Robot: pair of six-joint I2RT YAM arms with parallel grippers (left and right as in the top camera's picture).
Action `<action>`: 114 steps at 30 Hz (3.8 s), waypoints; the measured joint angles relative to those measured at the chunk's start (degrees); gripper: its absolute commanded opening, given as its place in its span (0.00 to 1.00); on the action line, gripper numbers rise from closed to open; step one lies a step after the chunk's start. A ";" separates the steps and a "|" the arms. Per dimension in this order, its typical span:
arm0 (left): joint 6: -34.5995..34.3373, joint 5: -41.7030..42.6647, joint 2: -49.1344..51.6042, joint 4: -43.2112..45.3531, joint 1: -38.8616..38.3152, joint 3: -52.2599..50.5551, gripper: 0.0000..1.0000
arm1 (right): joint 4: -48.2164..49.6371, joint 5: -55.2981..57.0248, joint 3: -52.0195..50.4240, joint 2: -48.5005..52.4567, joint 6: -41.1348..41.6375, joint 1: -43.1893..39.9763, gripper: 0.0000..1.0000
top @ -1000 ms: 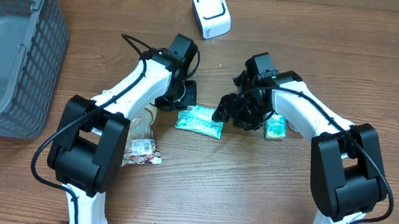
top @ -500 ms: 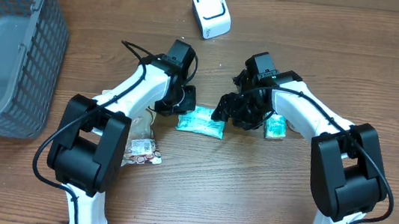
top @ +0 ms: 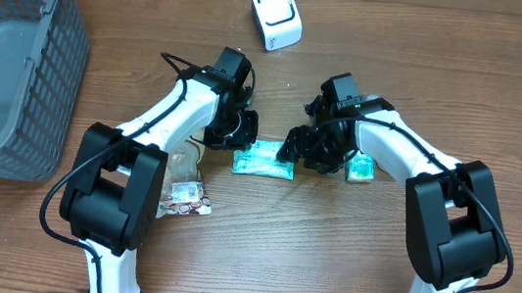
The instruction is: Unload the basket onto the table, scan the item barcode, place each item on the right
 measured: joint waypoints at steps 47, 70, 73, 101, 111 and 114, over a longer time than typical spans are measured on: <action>-1.55 -0.42 -0.70 8.09 -0.15 -5.49 0.04 | 27.50 -17.14 -12.11 -1.18 8.63 -0.39 0.41; -1.55 -0.55 -0.70 8.09 -0.04 -5.49 0.04 | 29.35 -19.04 -12.24 -1.18 8.83 -0.42 0.28; -1.55 -0.55 -0.70 8.11 -0.04 -5.49 0.04 | 29.33 -18.47 -12.24 -1.18 8.81 -0.37 0.28; -1.55 -0.55 -0.72 6.51 0.35 -4.92 0.04 | 26.77 -13.88 -12.24 -1.18 5.31 0.52 0.04; 0.04 -7.02 -1.05 -4.07 4.35 4.00 0.05 | 25.70 -14.36 -12.24 -1.18 1.20 0.81 0.04; 1.07 -10.08 -1.84 -6.62 6.12 7.37 0.12 | 25.73 -14.40 -12.24 -1.18 0.57 0.81 0.04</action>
